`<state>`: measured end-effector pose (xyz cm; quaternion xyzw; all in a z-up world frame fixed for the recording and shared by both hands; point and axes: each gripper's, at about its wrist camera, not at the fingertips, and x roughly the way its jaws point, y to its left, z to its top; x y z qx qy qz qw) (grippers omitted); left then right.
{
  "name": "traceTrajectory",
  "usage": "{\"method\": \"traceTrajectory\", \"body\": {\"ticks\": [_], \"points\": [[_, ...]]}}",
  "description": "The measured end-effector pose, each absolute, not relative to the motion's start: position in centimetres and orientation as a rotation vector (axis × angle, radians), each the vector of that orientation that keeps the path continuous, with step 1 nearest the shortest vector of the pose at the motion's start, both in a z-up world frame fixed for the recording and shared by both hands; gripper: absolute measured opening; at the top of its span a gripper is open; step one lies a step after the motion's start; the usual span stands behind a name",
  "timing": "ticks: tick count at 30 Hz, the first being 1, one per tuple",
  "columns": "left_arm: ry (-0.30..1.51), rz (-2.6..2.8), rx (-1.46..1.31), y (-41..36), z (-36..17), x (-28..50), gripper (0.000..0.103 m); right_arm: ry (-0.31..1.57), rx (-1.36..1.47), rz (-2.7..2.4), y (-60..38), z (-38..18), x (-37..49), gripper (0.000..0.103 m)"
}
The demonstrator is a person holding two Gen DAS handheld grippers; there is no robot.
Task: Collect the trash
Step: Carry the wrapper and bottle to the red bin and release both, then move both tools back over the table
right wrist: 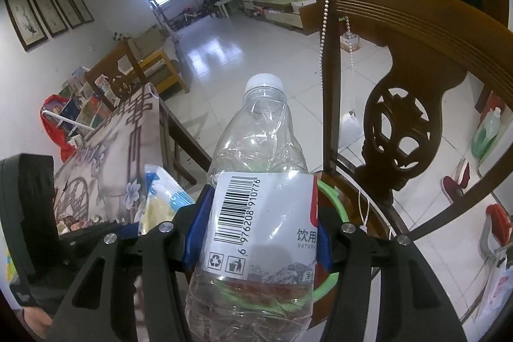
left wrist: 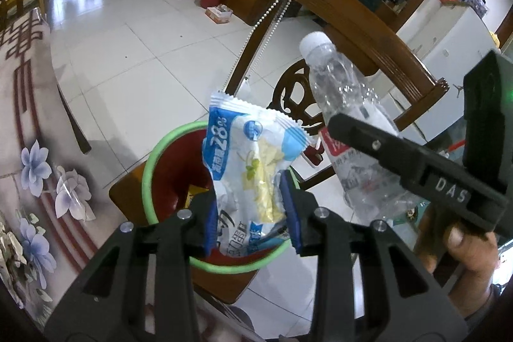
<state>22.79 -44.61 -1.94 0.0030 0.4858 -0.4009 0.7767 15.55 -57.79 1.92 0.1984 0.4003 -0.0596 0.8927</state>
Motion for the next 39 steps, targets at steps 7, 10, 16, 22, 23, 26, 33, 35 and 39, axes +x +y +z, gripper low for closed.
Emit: {"method": "traceTrajectory", "body": {"ticks": [7,10,16,22,23,26,33,35,39], "points": [[1.05,-0.864,0.023,-45.1,-2.5,23.0,0.044,0.829,0.401,-0.117,-57.3,1.9,16.4,0.053],[1.026,-0.861,0.022,-44.7,-2.4,22.8,0.071,0.816,0.396,-0.115,-57.1,2.1,16.7,0.055],[0.997,-0.867,0.045,-43.0,-2.3,22.1,0.091,0.777,0.381,-0.137,-56.6,2.7,16.7,0.094],[0.976,-0.854,0.07,-41.3,-1.9,21.3,0.097,0.76,0.381,-0.146,-56.5,3.1,16.6,0.096],[0.971,-0.852,0.071,-41.0,-1.8,21.1,0.097,0.76,0.381,-0.148,-56.6,3.1,16.6,0.096],[0.962,-0.841,0.071,-40.0,-1.2,20.4,0.097,0.762,0.388,-0.152,-56.5,3.1,16.4,0.096],[0.903,-0.804,0.04,-36.5,1.7,18.2,0.097,0.76,0.363,-0.144,-55.4,3.6,15.7,0.096],[0.889,-0.793,0.03,-35.1,2.7,17.6,0.097,0.75,0.348,-0.136,-54.2,4.1,15.2,0.096],[0.856,-0.757,0.036,-32.1,4.2,16.0,0.097,0.735,0.296,-0.113,-50.8,4.9,14.3,0.096]]}}
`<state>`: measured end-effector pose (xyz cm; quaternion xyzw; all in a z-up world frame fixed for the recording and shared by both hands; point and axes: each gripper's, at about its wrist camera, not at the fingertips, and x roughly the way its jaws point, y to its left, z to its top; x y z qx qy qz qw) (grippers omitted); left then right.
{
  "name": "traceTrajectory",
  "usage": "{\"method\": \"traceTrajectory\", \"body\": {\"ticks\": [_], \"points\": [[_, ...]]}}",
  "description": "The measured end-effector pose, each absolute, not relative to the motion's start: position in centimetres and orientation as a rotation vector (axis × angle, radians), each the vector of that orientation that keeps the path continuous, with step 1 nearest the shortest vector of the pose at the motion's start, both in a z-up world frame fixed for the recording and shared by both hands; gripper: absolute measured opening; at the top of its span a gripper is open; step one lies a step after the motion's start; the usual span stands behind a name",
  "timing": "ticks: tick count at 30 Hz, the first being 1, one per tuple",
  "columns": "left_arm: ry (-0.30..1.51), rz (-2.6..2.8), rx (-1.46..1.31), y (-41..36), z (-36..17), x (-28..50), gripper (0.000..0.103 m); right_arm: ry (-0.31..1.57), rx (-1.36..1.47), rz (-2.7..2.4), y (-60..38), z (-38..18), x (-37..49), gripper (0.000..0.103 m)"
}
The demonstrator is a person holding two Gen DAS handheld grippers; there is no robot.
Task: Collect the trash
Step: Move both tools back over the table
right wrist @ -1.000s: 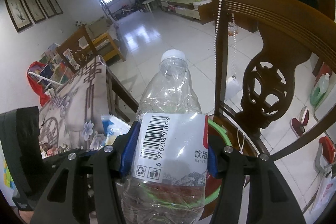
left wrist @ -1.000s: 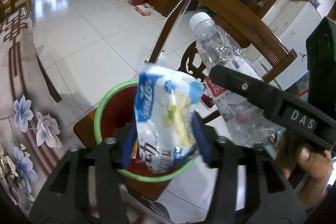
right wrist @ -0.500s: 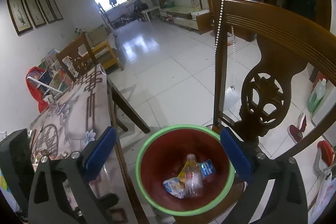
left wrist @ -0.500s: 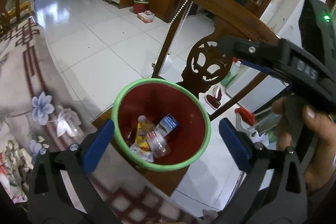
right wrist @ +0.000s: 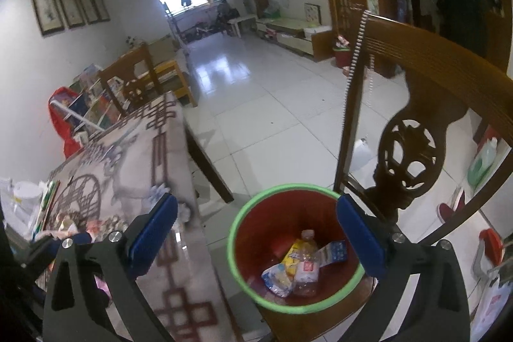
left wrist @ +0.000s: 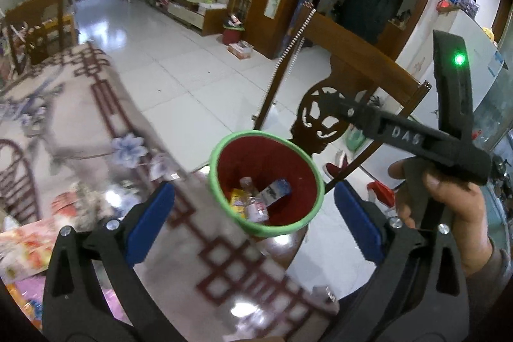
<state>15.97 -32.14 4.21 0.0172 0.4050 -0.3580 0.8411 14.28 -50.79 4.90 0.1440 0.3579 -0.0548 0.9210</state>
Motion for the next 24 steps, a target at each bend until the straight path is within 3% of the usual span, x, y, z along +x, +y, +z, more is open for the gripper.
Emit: {"method": "traceTrajectory", "body": {"ticks": [13,24], "points": [[0.791,-0.543,-0.036,-16.8,7.0,12.4,0.097,0.767,0.195,0.058,-37.3,5.5,13.1,0.096],[0.796,-0.351,-0.111,-3.7,5.7,9.9,0.098,0.809,0.11,0.209,-26.6,4.9,13.2,0.096]]}}
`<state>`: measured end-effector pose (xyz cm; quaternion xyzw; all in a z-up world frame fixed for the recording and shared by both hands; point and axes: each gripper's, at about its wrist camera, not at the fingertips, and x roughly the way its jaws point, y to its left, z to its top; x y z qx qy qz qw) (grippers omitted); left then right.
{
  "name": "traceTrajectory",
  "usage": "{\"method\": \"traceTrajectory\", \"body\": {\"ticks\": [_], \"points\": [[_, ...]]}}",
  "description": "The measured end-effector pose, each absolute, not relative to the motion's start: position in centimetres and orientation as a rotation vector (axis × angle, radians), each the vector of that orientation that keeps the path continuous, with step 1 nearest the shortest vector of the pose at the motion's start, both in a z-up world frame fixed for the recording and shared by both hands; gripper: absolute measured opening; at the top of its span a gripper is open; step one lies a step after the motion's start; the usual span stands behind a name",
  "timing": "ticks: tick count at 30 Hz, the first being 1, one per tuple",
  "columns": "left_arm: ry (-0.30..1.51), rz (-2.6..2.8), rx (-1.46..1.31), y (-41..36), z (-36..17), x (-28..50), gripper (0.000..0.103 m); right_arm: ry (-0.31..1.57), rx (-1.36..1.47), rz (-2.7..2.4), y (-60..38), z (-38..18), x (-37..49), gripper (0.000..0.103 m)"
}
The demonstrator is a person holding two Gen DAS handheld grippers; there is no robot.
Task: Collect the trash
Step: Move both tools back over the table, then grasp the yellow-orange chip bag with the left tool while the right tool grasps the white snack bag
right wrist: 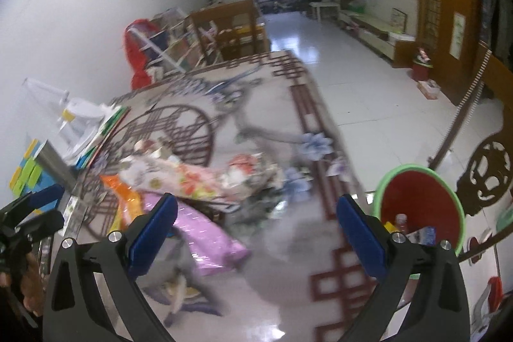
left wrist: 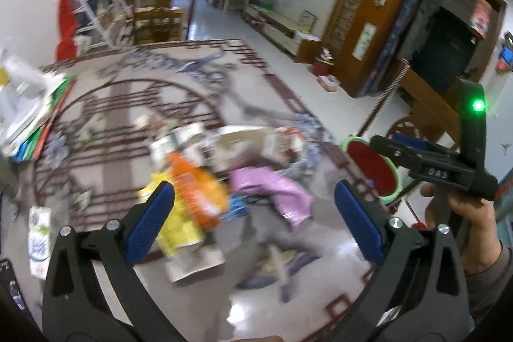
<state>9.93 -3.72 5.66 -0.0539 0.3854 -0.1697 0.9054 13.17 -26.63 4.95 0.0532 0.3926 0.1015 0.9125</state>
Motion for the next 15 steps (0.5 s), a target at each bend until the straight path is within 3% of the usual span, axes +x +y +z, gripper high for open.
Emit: {"method": "traceTrajectory", "body": {"ticks": [15], "points": [[0.881,-0.181,-0.248,7.0,1.7,9.1,0.098,0.858,-0.053,0.343,-17.8,2.6,14.8,0.096]]}}
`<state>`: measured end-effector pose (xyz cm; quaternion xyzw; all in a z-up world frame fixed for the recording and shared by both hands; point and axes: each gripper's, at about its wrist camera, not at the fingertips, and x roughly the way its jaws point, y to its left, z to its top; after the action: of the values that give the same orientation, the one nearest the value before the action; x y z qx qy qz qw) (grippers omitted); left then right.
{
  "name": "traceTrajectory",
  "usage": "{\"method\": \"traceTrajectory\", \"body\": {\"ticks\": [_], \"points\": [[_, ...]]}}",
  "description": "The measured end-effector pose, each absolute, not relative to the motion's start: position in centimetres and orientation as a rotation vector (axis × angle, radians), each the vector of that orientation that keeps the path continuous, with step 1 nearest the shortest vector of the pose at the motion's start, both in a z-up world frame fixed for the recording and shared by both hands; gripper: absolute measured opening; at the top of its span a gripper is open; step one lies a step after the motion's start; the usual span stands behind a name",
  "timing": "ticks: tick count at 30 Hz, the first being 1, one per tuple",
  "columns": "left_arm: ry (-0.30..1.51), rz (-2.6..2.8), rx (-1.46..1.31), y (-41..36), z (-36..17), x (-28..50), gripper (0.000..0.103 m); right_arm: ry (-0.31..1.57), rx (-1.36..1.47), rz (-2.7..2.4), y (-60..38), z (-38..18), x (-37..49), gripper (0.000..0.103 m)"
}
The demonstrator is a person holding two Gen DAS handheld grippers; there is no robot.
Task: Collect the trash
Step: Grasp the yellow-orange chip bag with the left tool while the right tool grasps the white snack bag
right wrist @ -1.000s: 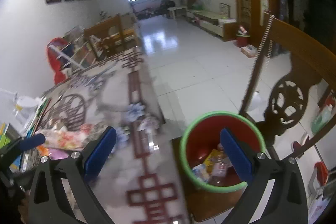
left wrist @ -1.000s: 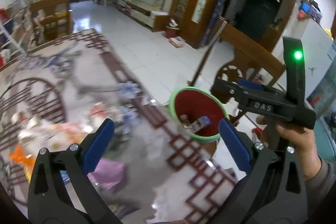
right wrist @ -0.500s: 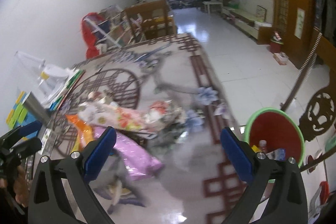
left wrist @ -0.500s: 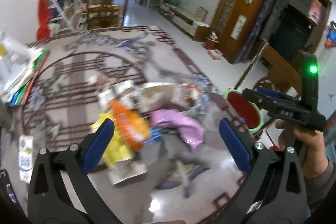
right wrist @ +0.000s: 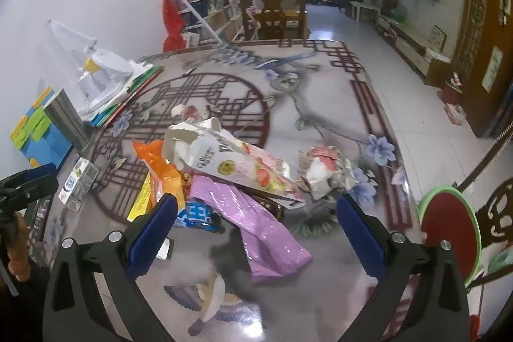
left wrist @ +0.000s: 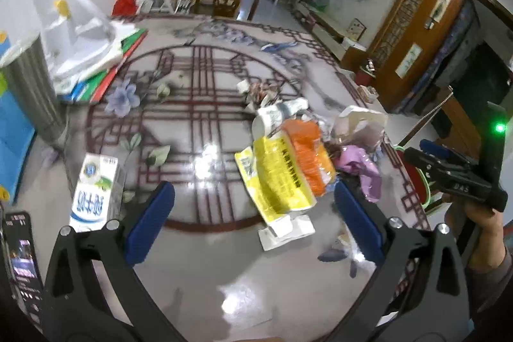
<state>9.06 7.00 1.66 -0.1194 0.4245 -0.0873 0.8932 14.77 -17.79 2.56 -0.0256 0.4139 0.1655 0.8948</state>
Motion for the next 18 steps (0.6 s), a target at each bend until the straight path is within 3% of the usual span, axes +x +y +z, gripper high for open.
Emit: {"method": "traceTrajectory", "body": {"ticks": [18], "points": [[1.075,-0.145,0.027,-2.4,-6.3,12.9,0.097,0.921,-0.185,0.444,-14.4,-0.4,18.2,0.096]]}}
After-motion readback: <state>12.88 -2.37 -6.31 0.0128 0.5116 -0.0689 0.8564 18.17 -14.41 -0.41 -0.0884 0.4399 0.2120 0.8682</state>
